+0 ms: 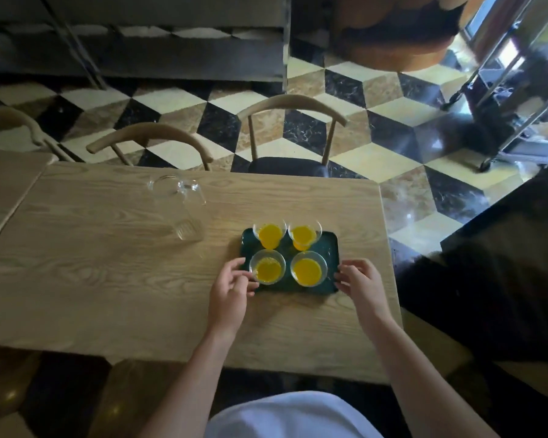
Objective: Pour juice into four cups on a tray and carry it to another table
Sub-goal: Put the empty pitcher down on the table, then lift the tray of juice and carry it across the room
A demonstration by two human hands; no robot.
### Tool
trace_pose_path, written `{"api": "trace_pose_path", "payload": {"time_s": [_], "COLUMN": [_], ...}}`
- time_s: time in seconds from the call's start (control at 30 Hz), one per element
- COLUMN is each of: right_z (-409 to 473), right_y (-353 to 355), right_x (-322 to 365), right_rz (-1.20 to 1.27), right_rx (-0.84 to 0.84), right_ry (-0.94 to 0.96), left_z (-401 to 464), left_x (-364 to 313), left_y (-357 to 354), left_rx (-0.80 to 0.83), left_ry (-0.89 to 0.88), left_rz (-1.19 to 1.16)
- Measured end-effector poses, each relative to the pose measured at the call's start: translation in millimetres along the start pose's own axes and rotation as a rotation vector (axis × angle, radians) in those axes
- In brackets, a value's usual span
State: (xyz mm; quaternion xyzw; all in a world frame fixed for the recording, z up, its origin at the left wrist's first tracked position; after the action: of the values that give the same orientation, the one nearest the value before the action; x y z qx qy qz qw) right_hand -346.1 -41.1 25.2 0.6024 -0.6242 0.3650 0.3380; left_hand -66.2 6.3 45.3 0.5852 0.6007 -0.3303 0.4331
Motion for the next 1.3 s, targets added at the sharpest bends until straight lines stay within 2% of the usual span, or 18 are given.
{"api": "trace_pose_path", "payload": {"time_s": [0.17, 0.33, 0.6, 0.73, 0.9, 1.03, 1.13, 1.3], "right_z": [-26, -42, -27, -12, 20, 54, 83, 109], "right_y": [24, 32, 29, 22, 23, 36, 39, 37], "right_x": [-41, -76, -97, -98, -91, -77, -65, -60], "right_rz": [0.021, 0.073, 0.032, -0.051, -0.177, -0.335, -0.423, -0.436], "right_rx": [0.033, 0.039, -0.041, -0.091, -0.159, -0.234, -0.221, -0.157], "right_ry": [-0.055, -0.15, -0.224, -0.246, -0.259, -0.24, -0.197, -0.175], "left_z": [-30, -42, -13, 16, 64, 97, 116, 140], "left_x": [33, 66, 88, 92, 87, 79, 81, 92], "left_y": [-30, -27, 0, 19, 30, 40, 46, 36], "left_rx": [0.125, 0.142, 0.138, 0.102, 0.062, -0.053, -0.132, -0.042], "left_ry": [0.115, 0.236, 0.312, 0.327, 0.287, 0.257, 0.297, 0.317], "left_rz": [0.016, 0.021, 0.022, 0.023, 0.174, 0.317, 0.367, 0.374]}}
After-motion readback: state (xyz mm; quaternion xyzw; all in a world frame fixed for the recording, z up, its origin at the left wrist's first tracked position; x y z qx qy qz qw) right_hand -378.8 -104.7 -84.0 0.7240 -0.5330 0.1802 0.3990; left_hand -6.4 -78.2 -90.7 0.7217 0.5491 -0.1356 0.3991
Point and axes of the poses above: each hand's wrist, its own z-axis towards the middle knuckle, its own y-axis out of the back of the hand, x = y × z, the point moved 7 cm from there along z, towards the middle knuckle, and after that the axes turned 14 degrees about x, right-handed, at the moved point
